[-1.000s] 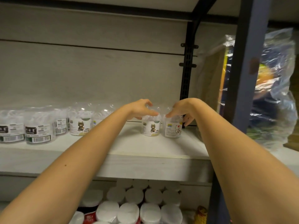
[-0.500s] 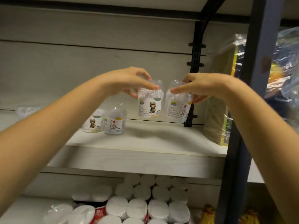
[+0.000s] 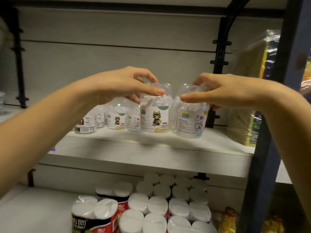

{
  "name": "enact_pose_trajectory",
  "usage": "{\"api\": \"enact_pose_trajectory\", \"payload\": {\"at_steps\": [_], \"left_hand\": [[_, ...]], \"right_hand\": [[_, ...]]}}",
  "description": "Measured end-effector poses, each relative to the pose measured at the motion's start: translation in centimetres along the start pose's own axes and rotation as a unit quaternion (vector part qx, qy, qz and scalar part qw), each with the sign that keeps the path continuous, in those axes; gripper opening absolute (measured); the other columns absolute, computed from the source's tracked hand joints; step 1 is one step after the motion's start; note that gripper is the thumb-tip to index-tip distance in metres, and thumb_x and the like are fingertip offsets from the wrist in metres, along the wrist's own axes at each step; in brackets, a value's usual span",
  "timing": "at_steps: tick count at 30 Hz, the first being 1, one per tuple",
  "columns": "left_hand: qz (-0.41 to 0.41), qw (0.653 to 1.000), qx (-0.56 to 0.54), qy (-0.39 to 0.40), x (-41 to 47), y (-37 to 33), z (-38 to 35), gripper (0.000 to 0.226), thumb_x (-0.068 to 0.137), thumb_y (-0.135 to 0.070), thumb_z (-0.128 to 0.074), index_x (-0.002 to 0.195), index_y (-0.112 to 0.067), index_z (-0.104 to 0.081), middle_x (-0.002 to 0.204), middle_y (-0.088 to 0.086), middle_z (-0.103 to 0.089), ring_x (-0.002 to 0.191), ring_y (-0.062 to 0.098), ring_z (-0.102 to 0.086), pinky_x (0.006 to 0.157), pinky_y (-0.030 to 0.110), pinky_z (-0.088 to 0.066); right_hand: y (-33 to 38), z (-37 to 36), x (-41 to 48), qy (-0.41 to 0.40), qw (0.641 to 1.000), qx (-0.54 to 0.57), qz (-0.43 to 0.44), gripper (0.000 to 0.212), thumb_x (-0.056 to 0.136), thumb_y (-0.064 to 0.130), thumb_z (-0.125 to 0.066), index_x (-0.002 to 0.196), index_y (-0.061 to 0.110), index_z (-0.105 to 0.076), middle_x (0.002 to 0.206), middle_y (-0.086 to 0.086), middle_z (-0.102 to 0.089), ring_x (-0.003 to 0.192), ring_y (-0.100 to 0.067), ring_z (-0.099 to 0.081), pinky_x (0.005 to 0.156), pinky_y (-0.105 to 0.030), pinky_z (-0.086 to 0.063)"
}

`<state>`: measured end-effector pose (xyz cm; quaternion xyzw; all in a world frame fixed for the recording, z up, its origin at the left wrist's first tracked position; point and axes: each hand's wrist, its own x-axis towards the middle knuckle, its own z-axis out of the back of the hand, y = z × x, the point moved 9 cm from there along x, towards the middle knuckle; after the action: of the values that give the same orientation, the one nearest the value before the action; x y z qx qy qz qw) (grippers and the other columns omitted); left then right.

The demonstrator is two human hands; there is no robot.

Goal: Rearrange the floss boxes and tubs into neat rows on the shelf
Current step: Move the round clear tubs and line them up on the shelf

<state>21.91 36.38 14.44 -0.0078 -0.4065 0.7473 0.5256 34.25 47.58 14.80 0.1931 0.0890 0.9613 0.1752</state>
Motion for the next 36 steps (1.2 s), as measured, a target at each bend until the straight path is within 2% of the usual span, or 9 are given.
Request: {"api": "enact_pose_trajectory", "payload": {"at_steps": [7, 11, 17, 18, 20, 23, 28, 32, 36], "left_hand": [[0.004, 0.998, 0.056, -0.024, -1.9, 2.9, 5.2, 0.060, 0.061, -0.048, -0.066, 0.115, -0.023, -0.058, 0.099, 0.003, -0.064, 0.092, 0.015, -0.058, 0.077, 0.022, -0.044], [0.012, 0.996, 0.087, -0.018, -1.9, 5.8, 7.3, 0.050, 0.076, -0.042, -0.066, 0.120, -0.024, -0.053, 0.104, 0.001, -0.058, 0.096, 0.014, -0.054, 0.081, 0.025, -0.038], [-0.004, 0.992, 0.124, 0.015, -1.2, 9.9, 8.3, 0.052, 0.077, -0.048, -0.065, 0.121, -0.026, -0.049, 0.114, 0.003, -0.056, 0.104, 0.018, -0.054, 0.094, 0.033, -0.041], [-0.009, 0.991, 0.129, 0.016, -1.0, 10.3, 8.3, 0.051, 0.077, -0.049, -0.064, 0.121, -0.026, -0.049, 0.114, 0.002, -0.056, 0.106, 0.019, -0.053, 0.102, 0.036, -0.038], [-0.022, 0.988, 0.154, 0.012, -0.6, 10.7, 8.2, 0.050, 0.079, -0.050, -0.062, 0.120, -0.026, -0.049, 0.114, 0.002, -0.057, 0.112, 0.020, -0.051, 0.116, 0.042, -0.017], [-0.034, 0.984, 0.171, 0.021, -0.4, 11.1, 7.5, 0.049, 0.082, -0.048, -0.058, 0.122, -0.022, -0.048, 0.123, 0.006, -0.058, 0.120, 0.021, -0.050, 0.116, 0.041, 0.007], [-0.040, 0.982, 0.173, 0.058, -0.4, 12.2, 6.3, 0.051, 0.084, -0.049, -0.054, 0.126, -0.021, -0.046, 0.129, 0.007, -0.056, 0.123, 0.021, -0.049, 0.116, 0.041, 0.008], [-0.065, 0.953, 0.286, 0.070, -0.4, 11.7, 5.9, 0.056, 0.090, -0.053, -0.040, 0.134, -0.020, -0.041, 0.140, 0.002, -0.049, 0.132, 0.017, -0.042, 0.116, 0.046, 0.015], [-0.112, 0.937, 0.330, 0.035, -0.7, 10.6, 6.8, 0.054, 0.087, -0.052, -0.048, 0.133, -0.025, -0.045, 0.138, -0.005, -0.051, 0.128, 0.013, -0.045, 0.115, 0.048, 0.015]], "right_hand": [[5.7, -1.6, 2.3, -0.034, 0.999, -0.005, 0.034, 0.067, 0.073, 0.066, -0.051, 0.125, 0.025, -0.043, 0.106, 0.000, -0.056, 0.079, -0.010, -0.059, 0.078, -0.033, -0.050], [8.3, -3.5, 4.2, -0.050, 0.998, -0.017, 0.027, 0.070, 0.073, 0.067, -0.050, 0.127, 0.024, -0.043, 0.121, -0.005, -0.059, 0.093, -0.019, -0.056, 0.086, -0.037, -0.048], [9.9, -7.1, 6.0, -0.039, 0.999, -0.008, -0.016, 0.071, 0.072, 0.067, -0.051, 0.128, 0.024, -0.042, 0.126, -0.006, -0.058, 0.108, -0.024, -0.056, 0.094, -0.042, -0.047], [9.8, -7.5, 6.2, -0.038, 0.999, -0.010, -0.026, 0.072, 0.072, 0.068, -0.052, 0.128, 0.025, -0.042, 0.126, -0.005, -0.058, 0.109, -0.025, -0.056, 0.095, -0.042, -0.046], [9.6, -8.0, 6.4, -0.035, 0.998, -0.017, -0.044, 0.072, 0.071, 0.068, -0.052, 0.128, 0.026, -0.042, 0.125, -0.004, -0.059, 0.109, -0.025, -0.056, 0.095, -0.043, -0.046], [9.4, -8.6, 6.7, -0.025, 0.997, -0.029, -0.063, 0.072, 0.071, 0.069, -0.053, 0.128, 0.027, -0.042, 0.126, -0.004, -0.059, 0.109, -0.025, -0.056, 0.095, -0.044, -0.046], [9.1, -9.8, 6.9, 0.000, 0.997, -0.040, -0.071, 0.073, 0.074, 0.067, -0.052, 0.132, 0.025, -0.041, 0.130, -0.005, -0.057, 0.113, -0.026, -0.056, 0.097, -0.043, -0.045], [9.1, -9.9, 6.6, 0.017, 0.997, -0.038, -0.058, 0.081, 0.073, 0.070, -0.044, 0.140, 0.025, -0.033, 0.144, -0.006, -0.044, 0.122, -0.025, -0.050, 0.103, -0.040, -0.040], [9.3, -8.9, 5.8, -0.013, 1.000, 0.001, 0.000, 0.063, 0.083, 0.051, -0.052, 0.139, 0.029, -0.033, 0.145, 0.000, -0.040, 0.118, -0.019, -0.053, 0.098, -0.035, -0.045]]}}
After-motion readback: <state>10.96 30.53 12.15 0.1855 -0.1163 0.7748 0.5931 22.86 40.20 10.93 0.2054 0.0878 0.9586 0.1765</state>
